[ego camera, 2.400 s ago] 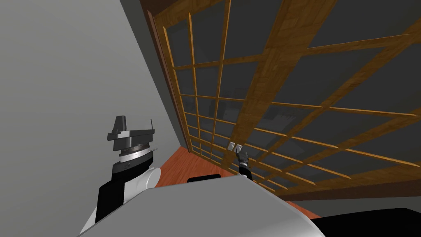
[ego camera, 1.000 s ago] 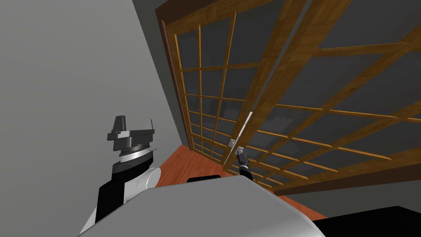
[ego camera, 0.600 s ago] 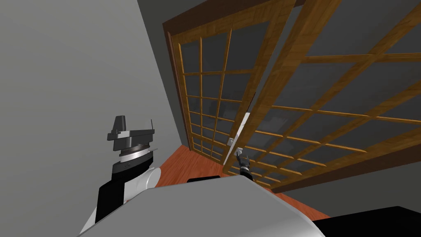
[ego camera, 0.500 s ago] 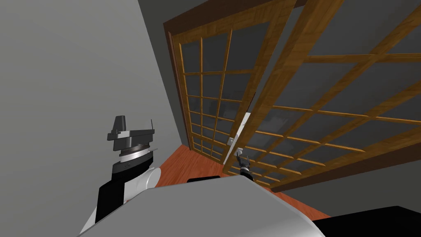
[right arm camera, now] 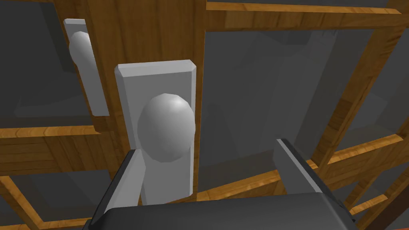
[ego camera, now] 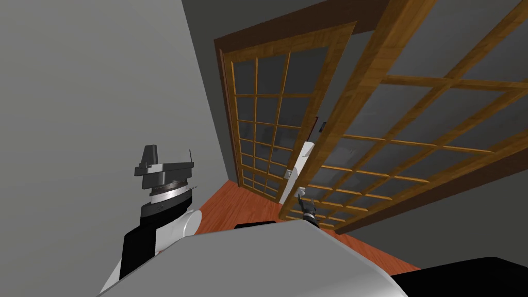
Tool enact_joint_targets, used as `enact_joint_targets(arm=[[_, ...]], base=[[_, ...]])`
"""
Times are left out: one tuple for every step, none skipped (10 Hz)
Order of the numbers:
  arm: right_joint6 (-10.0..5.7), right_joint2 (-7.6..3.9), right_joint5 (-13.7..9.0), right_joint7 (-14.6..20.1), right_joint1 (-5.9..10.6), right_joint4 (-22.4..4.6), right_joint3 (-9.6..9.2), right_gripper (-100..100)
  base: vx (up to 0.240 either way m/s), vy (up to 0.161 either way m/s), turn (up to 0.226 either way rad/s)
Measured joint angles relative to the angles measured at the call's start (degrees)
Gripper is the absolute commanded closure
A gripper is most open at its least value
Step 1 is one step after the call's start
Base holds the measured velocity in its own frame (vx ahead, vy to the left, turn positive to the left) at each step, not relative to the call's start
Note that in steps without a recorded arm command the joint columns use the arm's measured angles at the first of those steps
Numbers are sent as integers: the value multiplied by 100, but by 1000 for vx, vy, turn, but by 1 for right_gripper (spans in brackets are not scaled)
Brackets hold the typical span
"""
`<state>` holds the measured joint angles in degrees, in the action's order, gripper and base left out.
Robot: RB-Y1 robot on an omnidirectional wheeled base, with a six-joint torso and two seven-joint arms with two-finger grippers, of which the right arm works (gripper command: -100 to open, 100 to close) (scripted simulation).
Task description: Pull the door open
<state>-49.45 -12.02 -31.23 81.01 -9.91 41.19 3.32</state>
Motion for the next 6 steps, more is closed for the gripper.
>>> enact_joint_targets(arm=[[-63, 6, -2, 19, -73, -96, 13, 100], [-91, -56, -21, 63, -175, -195, 49, 100], [-11, -69, -46, 30, -223, -98, 91, 100], [71, -67, -59, -18, -258, 2, 111, -100], [54, -118, -18, 49, -277, 63, 39, -100], [30, -168, 16, 137, -299, 136, -24, -100]], base=[[-41, -35, -104], [-4, -55, -18], [14, -39, 16], [-111, -27, 137], [-177, -8, 118], [-177, 27, 98]])
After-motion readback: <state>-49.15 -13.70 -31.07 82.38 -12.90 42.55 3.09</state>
